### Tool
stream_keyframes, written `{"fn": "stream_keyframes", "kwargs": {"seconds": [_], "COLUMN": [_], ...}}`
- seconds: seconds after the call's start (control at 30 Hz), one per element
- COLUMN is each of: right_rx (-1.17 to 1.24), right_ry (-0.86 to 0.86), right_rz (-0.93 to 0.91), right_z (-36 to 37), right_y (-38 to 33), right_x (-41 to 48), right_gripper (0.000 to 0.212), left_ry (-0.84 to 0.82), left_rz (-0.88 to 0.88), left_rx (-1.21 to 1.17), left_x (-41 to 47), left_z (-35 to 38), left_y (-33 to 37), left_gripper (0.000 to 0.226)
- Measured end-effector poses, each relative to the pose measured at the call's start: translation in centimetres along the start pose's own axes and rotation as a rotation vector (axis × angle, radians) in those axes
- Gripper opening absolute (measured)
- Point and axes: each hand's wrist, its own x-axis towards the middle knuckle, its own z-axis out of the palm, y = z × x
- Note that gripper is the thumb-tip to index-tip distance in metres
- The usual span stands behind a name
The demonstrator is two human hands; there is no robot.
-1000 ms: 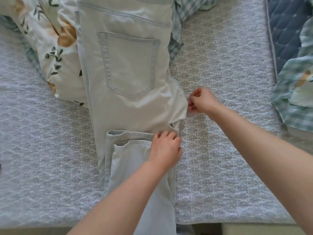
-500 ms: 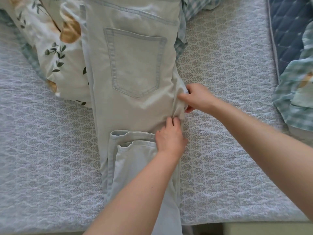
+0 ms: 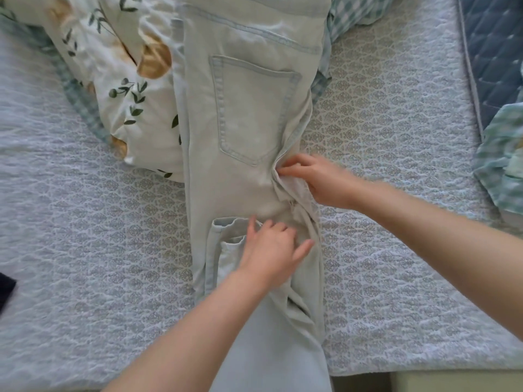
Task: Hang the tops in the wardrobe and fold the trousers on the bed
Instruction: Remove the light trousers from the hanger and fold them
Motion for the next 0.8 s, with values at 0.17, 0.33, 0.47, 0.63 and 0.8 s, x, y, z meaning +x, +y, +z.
{"fn": "stream_keyframes", "kwargs": {"seconds": [0.17, 0.33, 0.47, 0.63, 0.8], "right_rx": [-0.140, -0.221, -0.258, -0.223, -0.254], "right_ry": [-0.026, -0.065, -0.111, -0.066, 0.028], "right_rz": [-0.044, -0.008, 0.020, 0.016, -0.013], "right_z": [0.8, 1.7, 1.3, 1.3, 2.0], "right_y": [0.4, 0.1, -0.1, -0.4, -0.3], "right_x": [-0.8, -1.1, -0.1, 0.8, 0.6], "right_gripper": [0.059, 0.070, 0.064, 0.052, 0.041], "left_ry": [-0.023, -0.295, -0.373, -0.272, 0.163], "left_rz": [0.125, 0.175, 0.230, 0.215, 0.222], "left_rx": [0.073, 0.194, 0.271, 0.135, 0.005], "left_x": [-0.4, -0.1, 0.5, 1.6, 3.4], "left_z": [-1.6, -3.4, -4.3, -5.6, -5.2], "left_y": [-4.7, -5.5, -6.5, -5.6, -4.1], "left_gripper": [0.067, 0.047, 0.055, 0.029, 0.036]}}
